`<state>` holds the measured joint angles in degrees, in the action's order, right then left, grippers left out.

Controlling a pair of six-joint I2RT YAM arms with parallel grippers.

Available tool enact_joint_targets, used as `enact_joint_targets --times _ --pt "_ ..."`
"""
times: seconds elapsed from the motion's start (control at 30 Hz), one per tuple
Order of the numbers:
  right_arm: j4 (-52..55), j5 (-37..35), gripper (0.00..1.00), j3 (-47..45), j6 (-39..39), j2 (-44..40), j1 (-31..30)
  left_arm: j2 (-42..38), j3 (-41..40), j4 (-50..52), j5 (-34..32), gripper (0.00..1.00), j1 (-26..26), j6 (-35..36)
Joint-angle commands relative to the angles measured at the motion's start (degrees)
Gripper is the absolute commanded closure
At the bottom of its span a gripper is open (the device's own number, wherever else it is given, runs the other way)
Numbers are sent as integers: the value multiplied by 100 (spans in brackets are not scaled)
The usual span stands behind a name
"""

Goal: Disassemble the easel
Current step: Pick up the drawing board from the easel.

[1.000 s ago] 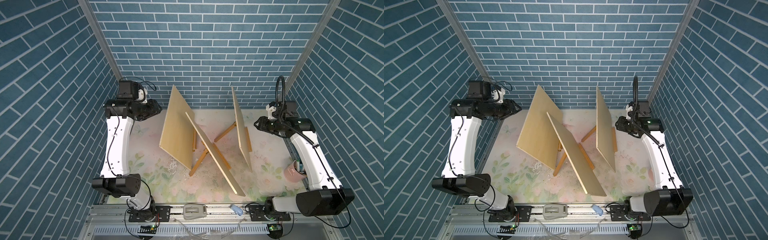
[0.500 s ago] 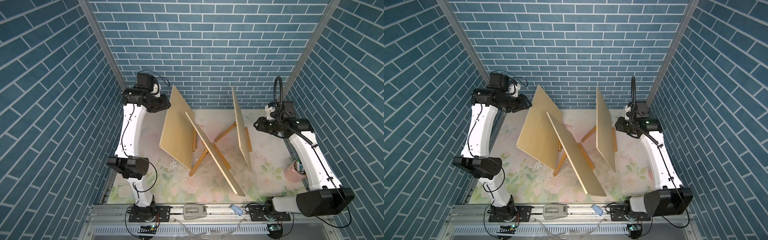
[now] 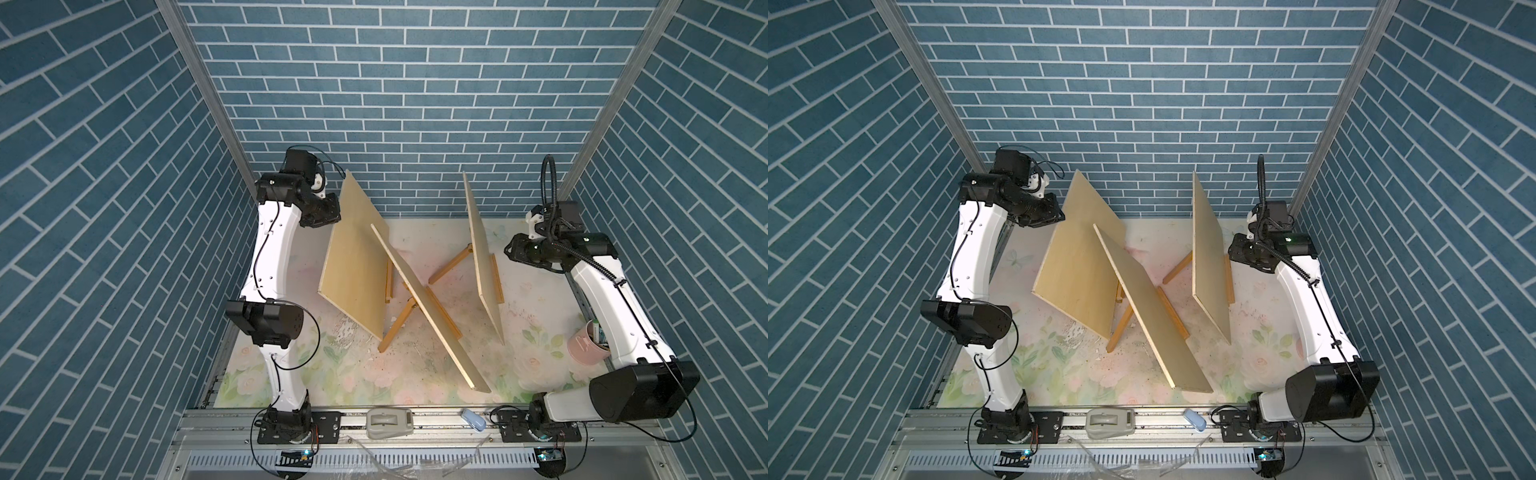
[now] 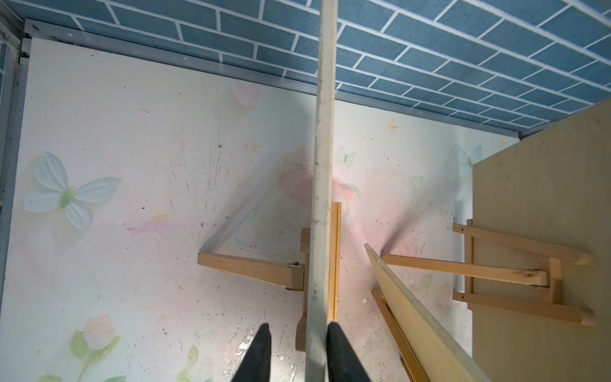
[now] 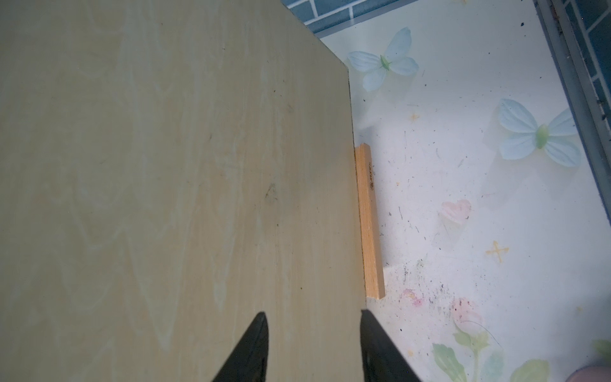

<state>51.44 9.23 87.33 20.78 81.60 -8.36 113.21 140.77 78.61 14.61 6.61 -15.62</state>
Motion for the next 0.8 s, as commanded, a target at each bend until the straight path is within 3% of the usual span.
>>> enact_joint_targets --times 0.0,0.6,0.77 --pt "-35 -35 54 181 119 86 -50 141 117 89 -16 70 83 54" --pt "58 -87 54 324 -51 285 -69 496 179 149 -166 75 325 -64" --pt "112 -104 54 423 -109 379 -70 494 190 225 -243 95 330 -60"
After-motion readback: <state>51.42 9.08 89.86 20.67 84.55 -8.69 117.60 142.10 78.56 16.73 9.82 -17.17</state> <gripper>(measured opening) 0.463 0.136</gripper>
